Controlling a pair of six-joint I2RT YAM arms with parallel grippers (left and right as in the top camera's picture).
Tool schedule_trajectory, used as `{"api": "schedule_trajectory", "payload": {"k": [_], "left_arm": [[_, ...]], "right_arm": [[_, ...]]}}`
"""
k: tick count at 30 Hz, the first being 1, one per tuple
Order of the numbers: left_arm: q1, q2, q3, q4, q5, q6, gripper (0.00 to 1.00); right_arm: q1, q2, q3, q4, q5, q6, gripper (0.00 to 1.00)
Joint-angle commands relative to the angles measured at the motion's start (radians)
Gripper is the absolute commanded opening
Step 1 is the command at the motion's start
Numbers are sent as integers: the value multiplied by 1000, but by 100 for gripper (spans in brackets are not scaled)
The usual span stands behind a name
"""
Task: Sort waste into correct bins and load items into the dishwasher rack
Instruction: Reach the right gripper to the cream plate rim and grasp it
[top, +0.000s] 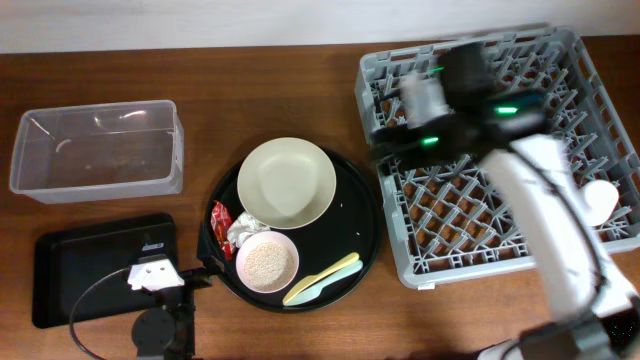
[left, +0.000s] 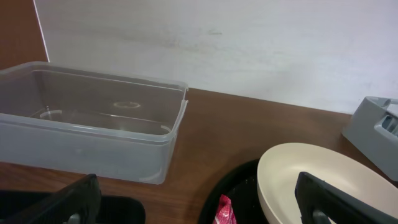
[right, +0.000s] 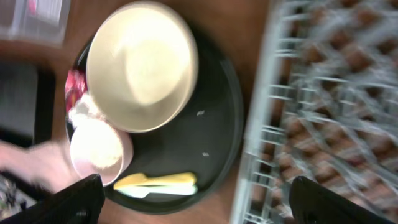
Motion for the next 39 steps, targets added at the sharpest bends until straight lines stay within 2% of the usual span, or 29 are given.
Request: {"api": "schedule_trajectory", "payload": {"k": [1, 3, 6, 8, 9, 14, 23, 29, 35, 38, 39], "left_arm": [[5, -6, -5, 1, 10, 17, 99], [5, -6, -5, 1, 10, 17, 100], [5, -6, -5, 1, 10, 17, 99], [5, -6, -5, 1, 10, 17, 99], [5, -6, -5, 1, 10, 17, 99], [5, -6, -5, 1, 10, 17, 99], [5, -6, -5, 1, 10, 17, 99], [5, -6, -5, 1, 10, 17, 99], [5, -6, -5, 1, 10, 17, 99], [5, -6, -5, 1, 10, 17, 99], [5, -6, -5, 1, 10, 17, 99]], "right_arm": [[134, 140, -22, 28, 136, 38, 85], [174, 215, -22, 56, 196, 104, 78], [201, 322, -22, 105, 258, 213, 76], [203, 377, -22, 128, 255, 281, 68], [203, 412, -22, 138, 234, 329, 68], [203, 476, -22, 208, 150, 335, 68], [203, 532, -39, 261, 186, 417, 67], [203, 560, -82, 306, 205, 460, 54], [194, 533, -40, 277, 217, 373, 33], [195, 493, -26, 258, 295, 373, 30], [195, 461, -24, 254, 334, 370, 25]]}}
